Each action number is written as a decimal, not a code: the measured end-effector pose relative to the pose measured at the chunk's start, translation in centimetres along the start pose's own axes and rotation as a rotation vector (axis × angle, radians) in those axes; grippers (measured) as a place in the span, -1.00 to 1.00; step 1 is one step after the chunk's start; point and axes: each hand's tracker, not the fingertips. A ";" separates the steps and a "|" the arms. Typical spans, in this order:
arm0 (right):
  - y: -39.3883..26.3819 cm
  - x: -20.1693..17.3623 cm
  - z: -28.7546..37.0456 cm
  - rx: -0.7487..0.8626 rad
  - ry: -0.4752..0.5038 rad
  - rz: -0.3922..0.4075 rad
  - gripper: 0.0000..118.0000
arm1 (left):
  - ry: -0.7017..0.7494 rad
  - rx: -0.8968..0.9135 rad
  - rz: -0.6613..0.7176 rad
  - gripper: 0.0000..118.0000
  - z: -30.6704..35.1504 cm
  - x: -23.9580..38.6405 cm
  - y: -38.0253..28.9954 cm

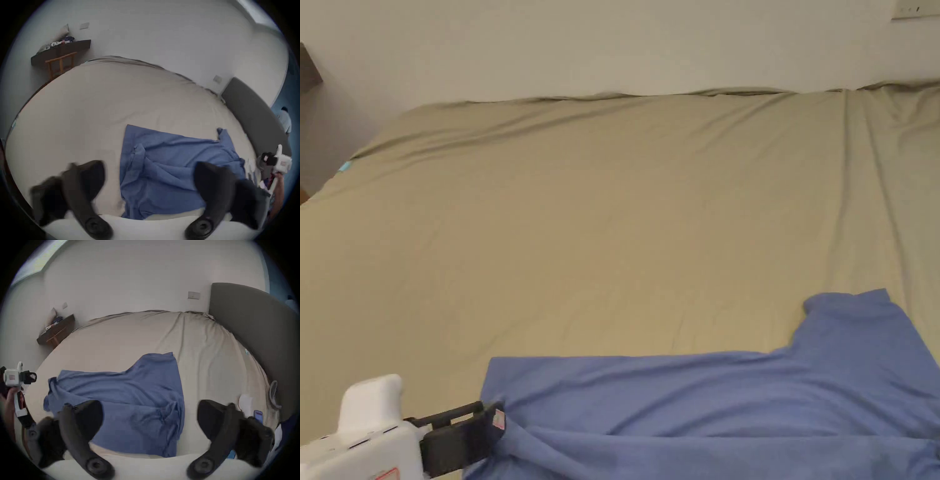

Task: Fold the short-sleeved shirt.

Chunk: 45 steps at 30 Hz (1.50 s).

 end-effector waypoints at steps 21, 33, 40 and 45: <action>-1.1 -2.7 -6.0 -0.088 0.095 -0.090 -0.97 | 0.152 -0.226 -0.118 0.58 -19.2 -0.2 6.3; 5.0 6.3 -21.7 -0.286 -0.014 -0.025 0.96 | 0.017 -0.017 -0.117 -1.00 -9.6 2.5 8.5; 6.6 5.8 -24.2 -0.429 -0.098 0.048 -0.75 | 0.023 -0.036 -0.126 -1.00 -9.9 2.1 8.6; 8.3 6.5 -22.4 -0.335 0.013 0.119 -0.97 | 0.004 -0.039 -0.090 -1.00 -9.6 1.7 8.8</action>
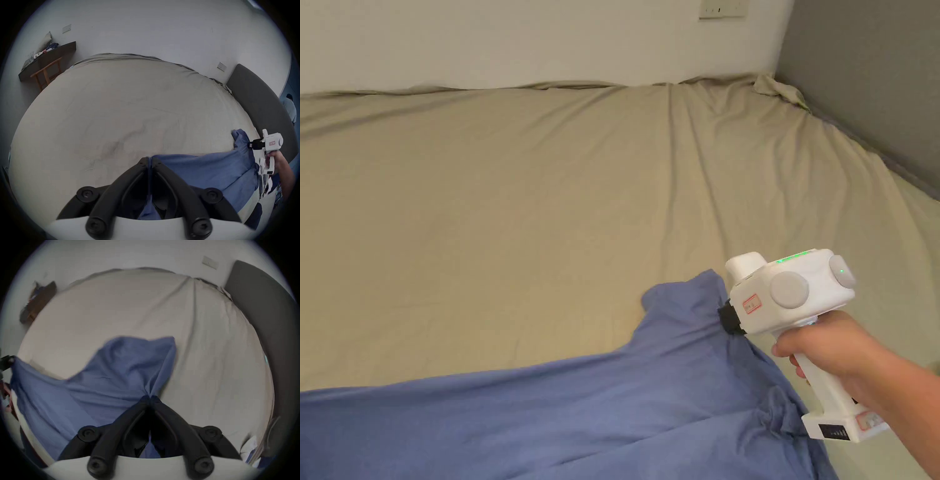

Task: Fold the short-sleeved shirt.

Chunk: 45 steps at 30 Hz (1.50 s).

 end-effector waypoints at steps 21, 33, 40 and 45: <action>-14.0 -2.7 13.6 -0.156 0.148 0.040 -0.97 | -0.158 -0.109 -0.060 -1.00 8.8 -3.8 -9.1; -17.5 -3.0 6.9 -0.244 0.091 -0.008 -0.97 | -0.039 -0.193 -0.110 -1.00 2.4 -5.1 -13.6; -17.2 -4.0 10.0 -0.190 0.061 0.082 -0.18 | 0.084 -0.009 -0.099 0.67 6.5 -2.6 -13.0; -16.7 -4.1 18.6 0.246 0.053 0.048 1.00 | -0.043 0.353 -0.039 1.00 14.2 -3.9 -12.1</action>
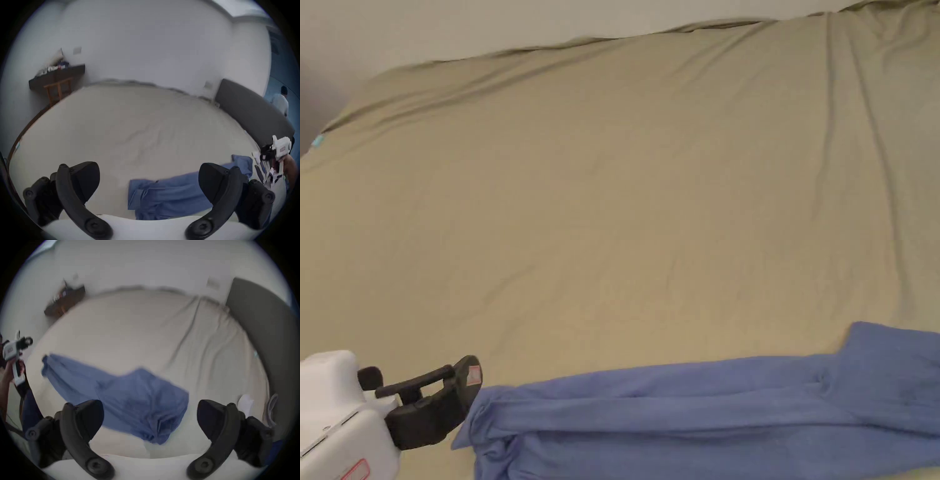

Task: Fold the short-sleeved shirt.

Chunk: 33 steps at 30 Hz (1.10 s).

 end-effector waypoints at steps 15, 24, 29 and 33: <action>-1.1 -4.7 0.0 0.073 0.221 -0.204 -0.94 | -0.325 -0.344 0.402 -1.00 -4.8 -4.4 -5.1; 0.7 -6.9 1.0 0.113 0.336 -0.297 -0.94 | -0.571 -0.672 0.525 1.00 -11.6 -9.9 -9.2; 0.6 -8.1 0.2 0.118 0.380 -0.318 -0.94 | -0.541 -0.546 0.373 1.00 -12.9 -7.7 -8.1; 0.9 -9.5 -0.3 0.124 0.422 -0.340 -0.94 | -0.521 -0.522 0.391 1.00 -13.3 -6.2 -7.6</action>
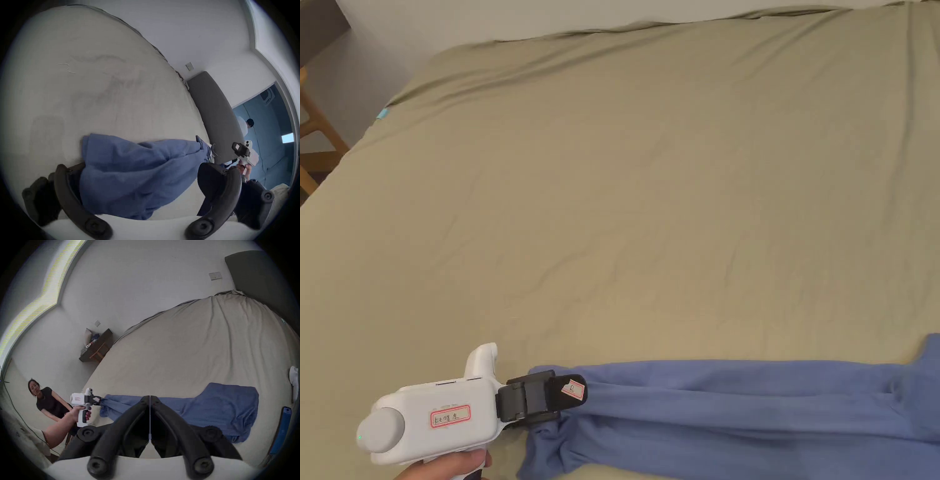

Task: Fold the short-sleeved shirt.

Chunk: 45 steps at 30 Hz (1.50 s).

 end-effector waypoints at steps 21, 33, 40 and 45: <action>-1.4 -4.4 -0.4 -0.046 -0.154 0.153 -0.94 | 0.362 0.132 0.046 -0.79 12.1 2.2 1.4; 1.3 -0.2 0.5 -0.073 -0.138 0.138 -0.94 | 0.121 0.099 0.087 -0.79 6.0 16.5 0.1; 1.1 -1.3 0.7 -0.061 -0.139 0.120 -0.94 | 0.162 -0.046 0.003 -0.79 -7.3 19.9 -1.6; 1.1 -1.1 1.3 -0.063 -0.149 0.115 -0.94 | 0.270 -0.131 -0.042 -0.60 -13.5 17.5 -4.0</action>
